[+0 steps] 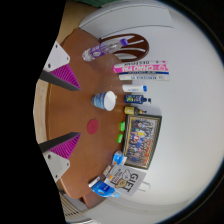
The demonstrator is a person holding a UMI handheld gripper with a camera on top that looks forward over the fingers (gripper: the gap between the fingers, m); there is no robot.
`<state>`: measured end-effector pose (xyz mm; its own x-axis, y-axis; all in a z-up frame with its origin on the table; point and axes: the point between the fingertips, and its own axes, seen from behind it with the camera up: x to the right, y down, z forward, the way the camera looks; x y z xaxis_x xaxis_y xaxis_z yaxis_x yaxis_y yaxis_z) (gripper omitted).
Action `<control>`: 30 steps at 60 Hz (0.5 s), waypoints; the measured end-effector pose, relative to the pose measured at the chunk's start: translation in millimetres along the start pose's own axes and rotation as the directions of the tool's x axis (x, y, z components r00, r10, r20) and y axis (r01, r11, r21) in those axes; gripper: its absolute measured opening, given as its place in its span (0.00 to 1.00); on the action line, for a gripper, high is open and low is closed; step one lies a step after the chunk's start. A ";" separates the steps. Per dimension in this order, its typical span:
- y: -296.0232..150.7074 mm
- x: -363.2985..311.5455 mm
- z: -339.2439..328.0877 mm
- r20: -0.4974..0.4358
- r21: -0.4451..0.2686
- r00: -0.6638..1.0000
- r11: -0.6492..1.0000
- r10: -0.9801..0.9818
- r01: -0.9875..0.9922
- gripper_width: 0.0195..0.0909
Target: Pour water
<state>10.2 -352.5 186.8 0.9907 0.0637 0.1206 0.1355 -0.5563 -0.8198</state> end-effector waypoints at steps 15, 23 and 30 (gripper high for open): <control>5.9 -70.4 22.2 0.125 0.038 0.992 0.999 0.028 -0.033 0.93; 1.5 -100.3 49.8 0.200 0.091 0.979 0.994 0.049 -0.068 0.93; -13.9 -106.8 82.1 0.219 0.166 0.975 0.984 0.034 -0.072 0.92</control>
<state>-96.2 -283.5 139.3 0.9739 0.2244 -0.0331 0.0646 -0.4145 -0.9078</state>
